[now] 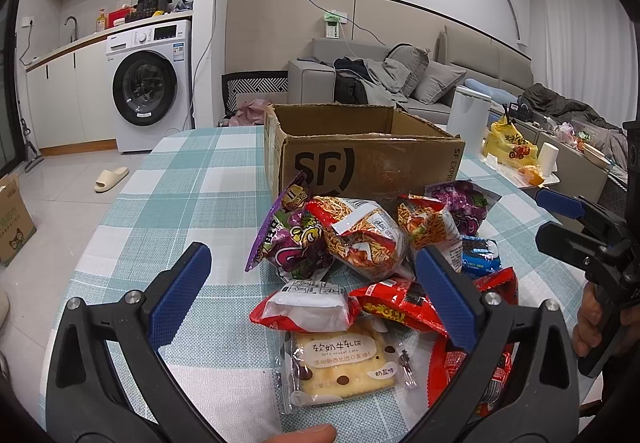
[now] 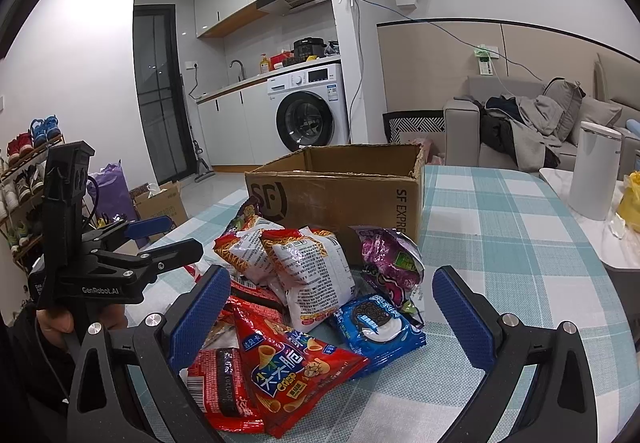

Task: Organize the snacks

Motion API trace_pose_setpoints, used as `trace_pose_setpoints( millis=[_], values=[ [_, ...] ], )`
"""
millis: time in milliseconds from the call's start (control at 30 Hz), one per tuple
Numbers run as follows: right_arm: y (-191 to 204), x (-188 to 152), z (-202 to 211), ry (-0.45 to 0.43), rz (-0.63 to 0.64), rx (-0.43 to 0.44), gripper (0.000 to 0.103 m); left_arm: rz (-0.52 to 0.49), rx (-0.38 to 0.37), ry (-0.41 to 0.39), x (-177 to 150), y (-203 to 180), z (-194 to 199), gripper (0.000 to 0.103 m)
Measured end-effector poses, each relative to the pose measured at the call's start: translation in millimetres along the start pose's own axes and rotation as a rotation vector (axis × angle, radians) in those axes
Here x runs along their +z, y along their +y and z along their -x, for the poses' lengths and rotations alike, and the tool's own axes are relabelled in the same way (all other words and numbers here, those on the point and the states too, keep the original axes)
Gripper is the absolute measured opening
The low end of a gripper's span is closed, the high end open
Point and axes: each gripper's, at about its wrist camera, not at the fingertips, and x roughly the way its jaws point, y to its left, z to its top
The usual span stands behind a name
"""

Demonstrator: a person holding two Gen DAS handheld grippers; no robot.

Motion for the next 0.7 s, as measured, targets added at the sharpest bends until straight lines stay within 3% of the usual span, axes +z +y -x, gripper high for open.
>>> trace_pose_setpoints(
  millis=[700],
  values=[
    [-0.3,-2.5,-2.4,0.001,-0.001,-0.001,0.103,0.000,0.001,-0.001,-0.4,2.0,2.7,0.102]
  ],
)
